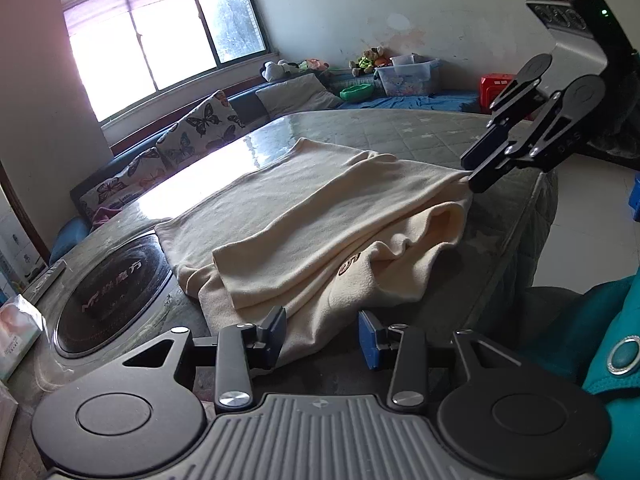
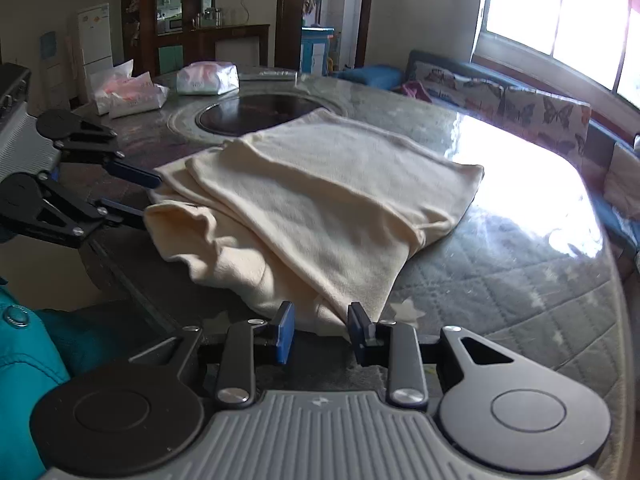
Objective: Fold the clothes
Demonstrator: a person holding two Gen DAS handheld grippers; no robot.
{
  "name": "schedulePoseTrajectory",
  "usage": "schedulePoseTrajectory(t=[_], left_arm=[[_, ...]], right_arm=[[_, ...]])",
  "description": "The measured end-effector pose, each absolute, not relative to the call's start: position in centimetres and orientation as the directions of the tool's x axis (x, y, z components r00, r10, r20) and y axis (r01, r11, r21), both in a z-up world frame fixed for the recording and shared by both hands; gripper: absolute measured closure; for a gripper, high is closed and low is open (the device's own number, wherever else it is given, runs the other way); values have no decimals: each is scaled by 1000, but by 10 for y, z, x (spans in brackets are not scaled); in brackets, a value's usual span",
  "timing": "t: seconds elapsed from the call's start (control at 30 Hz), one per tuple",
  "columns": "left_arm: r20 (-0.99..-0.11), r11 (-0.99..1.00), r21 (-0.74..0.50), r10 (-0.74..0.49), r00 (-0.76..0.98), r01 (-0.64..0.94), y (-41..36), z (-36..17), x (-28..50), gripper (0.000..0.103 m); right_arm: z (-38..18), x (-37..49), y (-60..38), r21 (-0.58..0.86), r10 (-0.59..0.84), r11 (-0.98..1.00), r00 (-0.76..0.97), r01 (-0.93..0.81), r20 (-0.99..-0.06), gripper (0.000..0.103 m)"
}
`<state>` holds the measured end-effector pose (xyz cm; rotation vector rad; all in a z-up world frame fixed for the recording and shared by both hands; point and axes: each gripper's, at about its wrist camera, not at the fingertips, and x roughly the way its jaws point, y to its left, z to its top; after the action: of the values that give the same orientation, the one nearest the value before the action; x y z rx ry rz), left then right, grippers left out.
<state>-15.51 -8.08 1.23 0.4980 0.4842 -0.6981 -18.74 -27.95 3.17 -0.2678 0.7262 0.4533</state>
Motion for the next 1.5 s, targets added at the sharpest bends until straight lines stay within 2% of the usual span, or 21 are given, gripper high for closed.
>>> schedulePoseTrajectory(t=[0.13,0.2,0.27,0.33,0.37,0.53,0.6,0.63,0.73,0.8,0.87,0.93,1.0,1.07,1.1,1.23,1.33,1.4,1.43,1.5], left_arm=[[-546,658,268,-498,673,704,-83,10,-156,61],[-535,659,270,-504,678,702,-84,10,-155,68],[-528,664,254,-514,676,703,-83,12,-153,85],[-526,676,215,-528,667,705,-83,15,-147,91],[-524,682,199,-533,664,704,-82,17,-145,92],[-507,708,123,-557,658,695,-80,31,-128,95],[-504,715,93,-566,652,693,-80,36,-120,99],[-504,720,76,-570,649,690,-80,37,-116,100],[-511,722,42,-578,636,690,-77,37,-109,100],[-520,720,31,-581,626,693,-74,35,-107,100],[-530,718,23,-581,617,696,-70,35,-107,98],[-539,715,36,-574,616,698,-62,36,-113,97],[-545,710,51,-569,616,702,-52,37,-120,92],[-545,698,69,-572,613,713,-46,37,-129,70],[-543,688,84,-574,612,720,-45,36,-134,66],[-543,636,129,-597,590,761,-55,28,-146,61],[-539,621,182,-585,605,763,-73,18,-147,61],[-535,628,187,-580,614,755,-83,15,-142,72],[-533,635,180,-578,617,751,-85,14,-139,83],[-526,656,168,-572,629,736,-89,17,-132,90]], right_arm=[[34,-193,-275,-120,297,850,655,-513,-695,65],[33,-195,-271,-144,293,835,651,-532,-700,61],[32,-198,-266,-169,298,813,646,-558,-703,59],[30,-200,-261,-195,301,790,645,-581,-702,51],[29,-201,-258,-205,310,778,646,-595,-698,44],[24,-196,-246,-236,344,733,647,-638,-681,44],[22,-189,-242,-226,359,731,645,-644,-675,44],[21,-186,-240,-221,365,731,644,-645,-673,45],[17,-176,-237,-188,384,737,631,-649,-674,58],[16,-171,-237,-163,394,744,622,-648,-676,76],[16,-169,-238,-145,402,751,621,-644,-673,86],[18,-168,-241,-123,411,763,623,-635,-665,89],[24,-163,-246,-88,424,782,631,-617,-650,91],[29,-158,-251,-50,437,798,633,-601,-639,91],[31,-155,-253,-32,442,804,634,-593,-634,91],[37,-145,-257,-10,446,816,641,-578,-625,92],[38,-142,-255,-13,445,817,645,-576,-621,92],[38,-141,-255,-11,445,818,646,-575,-620,92],[38,-142,-256,-11,443,820,647,-572,-621,92],[37,-143,-255,-13,443,818,645,-574,-622,91]])
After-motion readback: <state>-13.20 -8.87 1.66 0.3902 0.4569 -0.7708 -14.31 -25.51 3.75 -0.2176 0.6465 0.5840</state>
